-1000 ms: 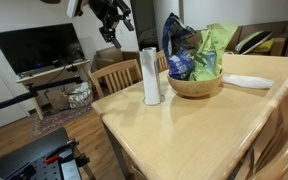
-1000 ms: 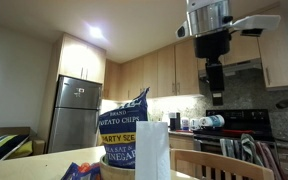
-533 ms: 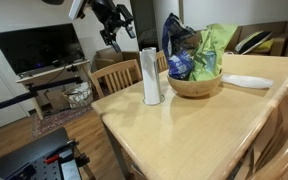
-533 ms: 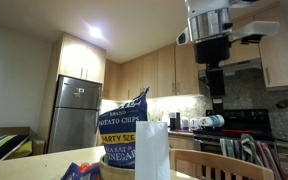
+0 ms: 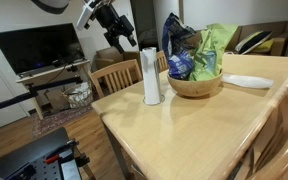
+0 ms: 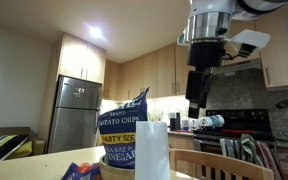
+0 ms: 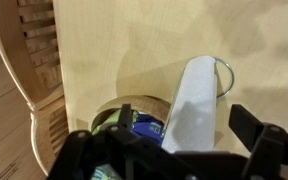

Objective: Pull on the paper towel

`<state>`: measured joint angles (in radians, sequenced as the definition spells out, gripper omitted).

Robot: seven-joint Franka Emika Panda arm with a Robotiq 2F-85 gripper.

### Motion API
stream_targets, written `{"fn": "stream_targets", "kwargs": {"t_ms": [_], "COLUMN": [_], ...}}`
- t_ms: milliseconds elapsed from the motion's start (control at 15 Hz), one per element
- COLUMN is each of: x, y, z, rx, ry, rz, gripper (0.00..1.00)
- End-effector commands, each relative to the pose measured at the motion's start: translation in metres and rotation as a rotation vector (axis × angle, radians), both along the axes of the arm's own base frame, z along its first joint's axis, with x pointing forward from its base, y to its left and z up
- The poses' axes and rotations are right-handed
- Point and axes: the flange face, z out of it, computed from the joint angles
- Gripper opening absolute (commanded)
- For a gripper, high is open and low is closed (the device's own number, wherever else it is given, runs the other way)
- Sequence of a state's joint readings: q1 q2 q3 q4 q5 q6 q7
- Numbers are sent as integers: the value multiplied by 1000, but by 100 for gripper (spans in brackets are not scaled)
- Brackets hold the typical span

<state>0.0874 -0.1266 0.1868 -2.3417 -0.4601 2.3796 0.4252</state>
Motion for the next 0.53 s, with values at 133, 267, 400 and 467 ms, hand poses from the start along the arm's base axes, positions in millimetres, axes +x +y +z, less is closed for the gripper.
{"fn": "stream_targets", "kwargs": {"t_ms": [133,267,400,467], "x": [6,11,15,16], "y": [10,9,12,14], "z": [-12,-11,-13,-16], "rx": [13,-9,-14,-12], "ry": [-183,-262,-326,-347], "rz": [-155,-224,-313,-341], "gripper": [100,100,100,100]}}
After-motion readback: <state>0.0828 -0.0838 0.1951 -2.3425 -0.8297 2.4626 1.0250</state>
